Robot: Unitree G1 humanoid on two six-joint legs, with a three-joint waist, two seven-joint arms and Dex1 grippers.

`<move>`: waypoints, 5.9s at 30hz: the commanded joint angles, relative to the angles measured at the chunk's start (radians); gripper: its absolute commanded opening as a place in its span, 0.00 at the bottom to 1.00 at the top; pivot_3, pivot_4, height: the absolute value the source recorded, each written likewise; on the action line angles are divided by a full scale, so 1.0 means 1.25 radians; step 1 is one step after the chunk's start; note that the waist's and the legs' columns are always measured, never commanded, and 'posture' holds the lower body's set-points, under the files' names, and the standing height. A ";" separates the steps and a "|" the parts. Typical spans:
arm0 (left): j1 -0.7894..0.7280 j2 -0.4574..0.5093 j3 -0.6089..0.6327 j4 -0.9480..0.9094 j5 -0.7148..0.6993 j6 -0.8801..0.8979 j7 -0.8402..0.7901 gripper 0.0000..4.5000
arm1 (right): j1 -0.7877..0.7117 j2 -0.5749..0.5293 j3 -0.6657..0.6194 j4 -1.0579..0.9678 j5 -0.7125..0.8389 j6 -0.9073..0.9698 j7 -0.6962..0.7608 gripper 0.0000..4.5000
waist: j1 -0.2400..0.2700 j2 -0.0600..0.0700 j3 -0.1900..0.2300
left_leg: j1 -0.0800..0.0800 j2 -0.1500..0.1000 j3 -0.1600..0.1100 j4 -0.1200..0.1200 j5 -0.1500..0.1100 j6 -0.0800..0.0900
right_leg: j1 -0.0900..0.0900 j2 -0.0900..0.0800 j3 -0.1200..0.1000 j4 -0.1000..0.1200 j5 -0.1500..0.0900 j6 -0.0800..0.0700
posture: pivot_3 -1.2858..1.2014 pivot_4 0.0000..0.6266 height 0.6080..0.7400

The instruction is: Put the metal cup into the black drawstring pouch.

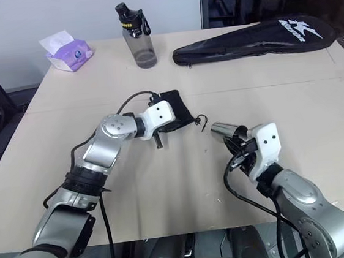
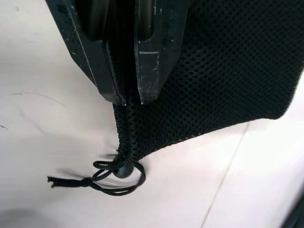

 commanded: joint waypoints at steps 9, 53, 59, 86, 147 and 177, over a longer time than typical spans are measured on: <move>-0.046 -0.020 -0.039 0.116 0.111 -0.111 0.094 0.04 | -0.007 -0.003 0.019 -0.035 -0.017 -0.014 -0.002 0.00 | 0.000 0.000 0.000 | 0.000 0.000 0.000 0.000 0.000 0.000 | 0.000 0.000 0.000 0.000 0.000 0.000 | 0.52 0.24 1.00; -0.116 -0.150 0.190 -0.135 -0.349 0.717 0.123 0.04 | -0.268 0.218 0.220 0.546 -0.226 -0.327 0.128 0.00 | -0.022 0.000 0.000 | 0.001 0.001 0.000 0.001 0.002 -0.004 | 0.000 0.002 0.002 0.001 0.000 0.000 | 0.52 0.24 1.00; -0.133 -0.142 0.208 -0.180 -0.431 0.803 0.108 0.04 | -0.349 0.239 0.212 0.675 -0.314 -0.494 0.109 0.00 | -0.022 0.000 0.000 | 0.001 0.001 0.000 0.001 0.003 -0.005 | 0.000 0.002 0.002 0.002 0.000 0.000 | 0.52 0.24 1.00; -0.086 -0.053 0.218 -0.146 -0.457 0.645 0.152 0.00 | -0.340 0.084 0.152 0.368 -0.280 -0.259 0.295 0.55 | -0.015 0.000 0.000 | 0.000 0.000 -0.001 -0.003 0.004 -0.007 | -0.002 0.000 0.003 0.000 0.000 -0.001 | 0.52 0.24 1.00; -0.080 0.028 0.136 -0.173 -0.188 0.260 0.092 0.00 | -0.510 0.074 0.187 0.838 -0.551 -0.430 0.158 0.44 | -0.020 0.000 0.000 | 0.002 0.000 -0.001 -0.003 0.004 -0.007 | -0.001 0.002 0.003 0.001 0.000 -0.001 | 0.52 0.24 1.00; -0.139 -0.152 0.069 -0.040 -0.297 0.151 0.003 0.79 | -0.681 -0.262 0.120 0.186 -0.438 0.093 0.407 0.00 | -0.013 0.001 0.001 | -0.002 -0.001 -0.002 -0.002 0.004 -0.007 | -0.003 0.001 0.001 0.000 0.000 -0.001 | 0.52 0.24 1.00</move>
